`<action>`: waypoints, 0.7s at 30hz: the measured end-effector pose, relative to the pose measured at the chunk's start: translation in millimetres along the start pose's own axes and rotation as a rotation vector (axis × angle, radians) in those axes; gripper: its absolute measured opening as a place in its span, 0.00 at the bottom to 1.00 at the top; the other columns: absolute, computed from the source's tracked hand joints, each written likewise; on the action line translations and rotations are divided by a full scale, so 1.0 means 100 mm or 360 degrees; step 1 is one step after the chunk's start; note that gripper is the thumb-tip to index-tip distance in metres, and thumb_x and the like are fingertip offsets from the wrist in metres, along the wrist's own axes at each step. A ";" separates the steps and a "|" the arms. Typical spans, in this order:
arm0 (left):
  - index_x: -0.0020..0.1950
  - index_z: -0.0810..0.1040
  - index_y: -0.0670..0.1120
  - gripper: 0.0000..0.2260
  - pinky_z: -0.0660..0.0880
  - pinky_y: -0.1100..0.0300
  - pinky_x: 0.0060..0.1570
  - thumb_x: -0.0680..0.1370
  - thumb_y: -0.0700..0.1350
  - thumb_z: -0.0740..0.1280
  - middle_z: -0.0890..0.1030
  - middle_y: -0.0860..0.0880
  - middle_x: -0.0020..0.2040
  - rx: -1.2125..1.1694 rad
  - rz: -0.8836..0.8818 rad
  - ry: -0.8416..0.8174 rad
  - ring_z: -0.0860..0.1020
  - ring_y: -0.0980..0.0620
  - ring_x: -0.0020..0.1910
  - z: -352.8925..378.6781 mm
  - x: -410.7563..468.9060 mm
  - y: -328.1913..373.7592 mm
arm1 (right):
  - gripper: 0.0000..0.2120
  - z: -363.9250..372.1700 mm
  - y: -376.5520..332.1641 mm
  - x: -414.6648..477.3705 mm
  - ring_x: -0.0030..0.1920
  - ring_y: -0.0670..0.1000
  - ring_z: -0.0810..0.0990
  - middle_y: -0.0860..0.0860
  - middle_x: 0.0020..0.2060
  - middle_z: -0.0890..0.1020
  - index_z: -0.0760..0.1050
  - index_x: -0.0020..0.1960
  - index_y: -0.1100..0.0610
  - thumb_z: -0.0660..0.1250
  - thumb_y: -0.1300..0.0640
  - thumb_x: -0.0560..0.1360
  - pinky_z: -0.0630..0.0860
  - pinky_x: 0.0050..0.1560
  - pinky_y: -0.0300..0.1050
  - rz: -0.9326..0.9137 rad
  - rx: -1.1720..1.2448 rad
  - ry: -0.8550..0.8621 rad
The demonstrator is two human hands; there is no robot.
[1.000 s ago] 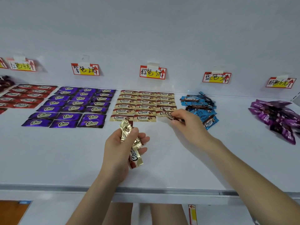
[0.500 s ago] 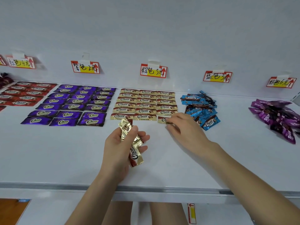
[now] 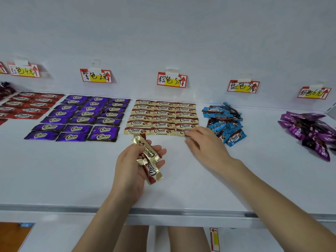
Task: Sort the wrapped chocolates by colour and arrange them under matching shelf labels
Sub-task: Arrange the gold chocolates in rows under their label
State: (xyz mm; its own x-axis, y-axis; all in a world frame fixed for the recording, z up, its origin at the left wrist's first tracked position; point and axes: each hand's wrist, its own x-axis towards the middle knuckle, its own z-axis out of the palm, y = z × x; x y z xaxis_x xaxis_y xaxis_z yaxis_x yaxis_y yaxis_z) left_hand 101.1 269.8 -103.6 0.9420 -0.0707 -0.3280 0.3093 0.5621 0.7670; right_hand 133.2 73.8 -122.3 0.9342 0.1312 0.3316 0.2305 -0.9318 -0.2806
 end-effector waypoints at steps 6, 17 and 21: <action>0.54 0.75 0.41 0.09 0.81 0.57 0.35 0.81 0.38 0.56 0.85 0.42 0.43 0.0109 0.0134 -0.0003 0.84 0.44 0.44 -0.03 -0.07 -0.02 | 0.14 -0.06 -0.03 -0.01 0.59 0.52 0.70 0.52 0.59 0.75 0.75 0.61 0.57 0.57 0.55 0.79 0.67 0.56 0.42 -0.0009 0.0037 -0.0035; 0.47 0.82 0.45 0.06 0.78 0.60 0.31 0.74 0.43 0.67 0.85 0.44 0.42 0.0258 0.0363 -0.0017 0.84 0.48 0.40 -0.09 -0.29 0.03 | 0.05 -0.42 -0.87 -0.21 0.39 0.37 0.77 0.40 0.35 0.80 0.79 0.42 0.48 0.70 0.58 0.71 0.71 0.39 0.27 -0.0006 0.1215 -0.0074; 0.44 0.84 0.46 0.09 0.78 0.60 0.32 0.67 0.47 0.69 0.85 0.44 0.43 0.0247 0.0399 -0.0030 0.84 0.48 0.41 -0.14 -0.35 0.07 | 0.11 -0.36 -1.00 -0.22 0.38 0.38 0.76 0.41 0.33 0.79 0.76 0.39 0.45 0.70 0.61 0.71 0.70 0.37 0.28 -0.0011 0.1259 -0.0031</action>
State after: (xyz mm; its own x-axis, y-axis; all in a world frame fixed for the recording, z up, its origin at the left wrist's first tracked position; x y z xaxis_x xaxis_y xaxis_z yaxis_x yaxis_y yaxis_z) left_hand 68.4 287.3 -94.3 0.9933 0.0385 -0.1088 0.0817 0.4314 0.8985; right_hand 79.7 152.0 -69.2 0.9349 0.1491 0.3220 0.3547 -0.4142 -0.8382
